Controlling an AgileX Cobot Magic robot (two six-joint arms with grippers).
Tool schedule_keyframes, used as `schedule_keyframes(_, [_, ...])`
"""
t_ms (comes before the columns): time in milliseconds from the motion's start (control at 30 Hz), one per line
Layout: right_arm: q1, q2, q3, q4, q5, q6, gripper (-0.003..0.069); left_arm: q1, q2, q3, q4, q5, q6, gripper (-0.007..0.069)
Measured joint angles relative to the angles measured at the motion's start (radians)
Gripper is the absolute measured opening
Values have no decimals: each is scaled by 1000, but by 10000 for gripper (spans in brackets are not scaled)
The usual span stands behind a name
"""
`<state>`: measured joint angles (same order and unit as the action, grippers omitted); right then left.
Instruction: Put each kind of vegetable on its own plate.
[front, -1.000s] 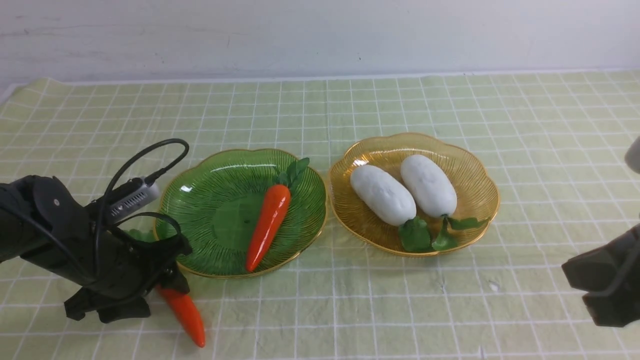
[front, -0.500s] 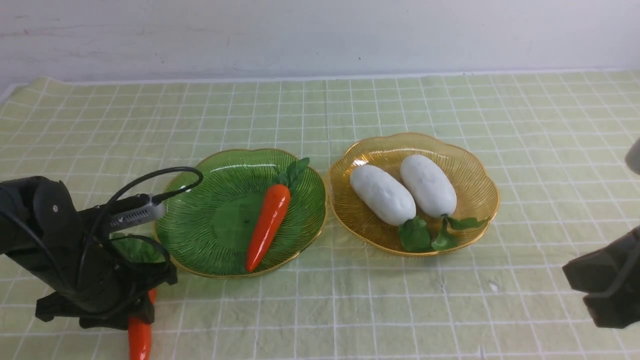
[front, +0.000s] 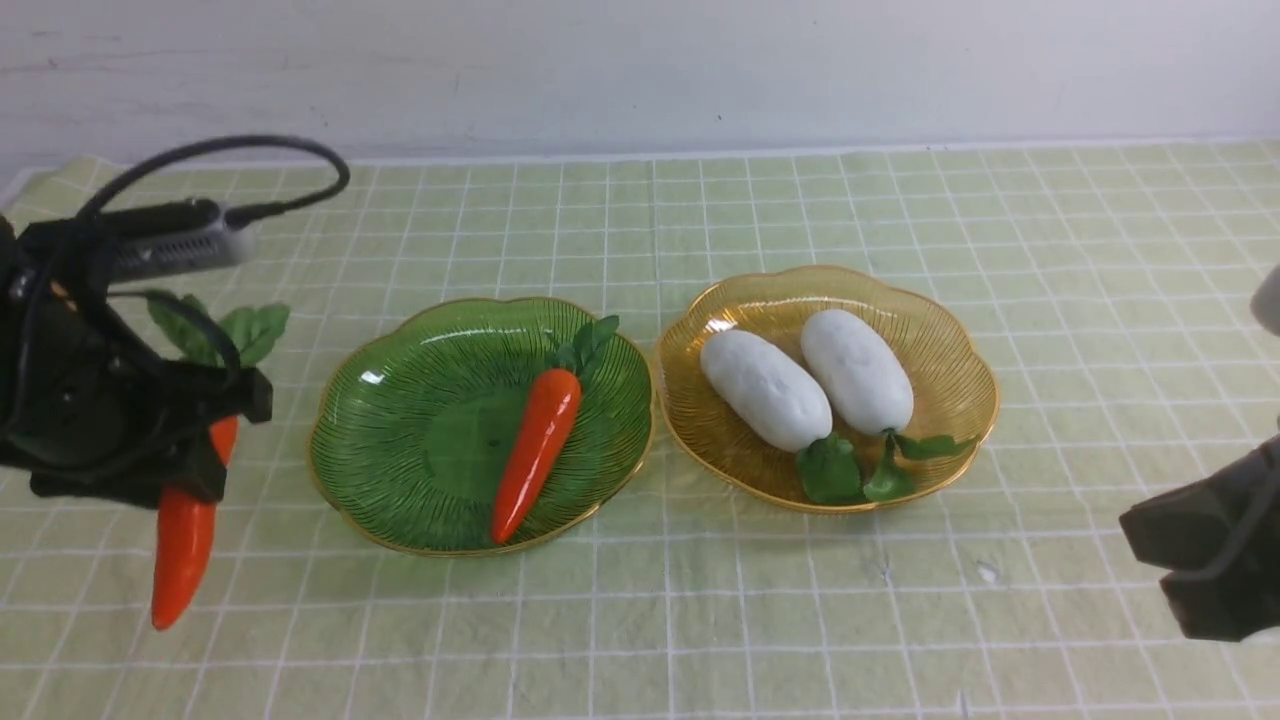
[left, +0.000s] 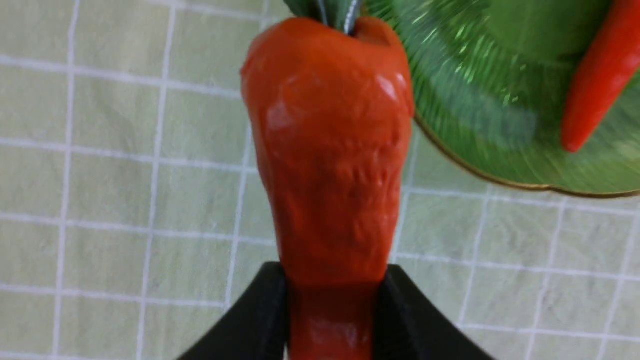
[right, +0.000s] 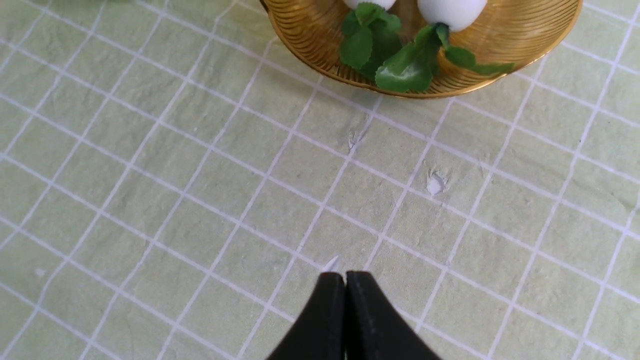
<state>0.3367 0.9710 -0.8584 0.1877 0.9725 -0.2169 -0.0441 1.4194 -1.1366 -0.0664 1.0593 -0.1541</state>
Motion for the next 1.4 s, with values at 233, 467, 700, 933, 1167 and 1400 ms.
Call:
schedule_keyframes(233, [0, 0, 0, 0, -5, 0, -14, -73, 165, -126, -110, -26, 110, 195])
schedule_keyframes(467, [0, 0, 0, 10, 27, 0, -14, -170, 401, -294, -94, -87, 122, 205])
schedule_keyframes(700, [0, -93, 0, 27, 206, 23, -14, -178, 522, -409, -81, -96, 122, 393])
schedule_keyframes(933, [0, -362, 5, 2, 178, 115, -14, -178, 531, -423, -80, -87, 122, 526])
schedule_keyframes(1167, [0, -639, 202, -82, -262, 124, -14, -179, 533, -423, -80, -67, 122, 531])
schedule_keyframes(1400, [0, -692, 451, -113, -705, 124, -14, -179, 534, -423, -80, -44, 123, 484])
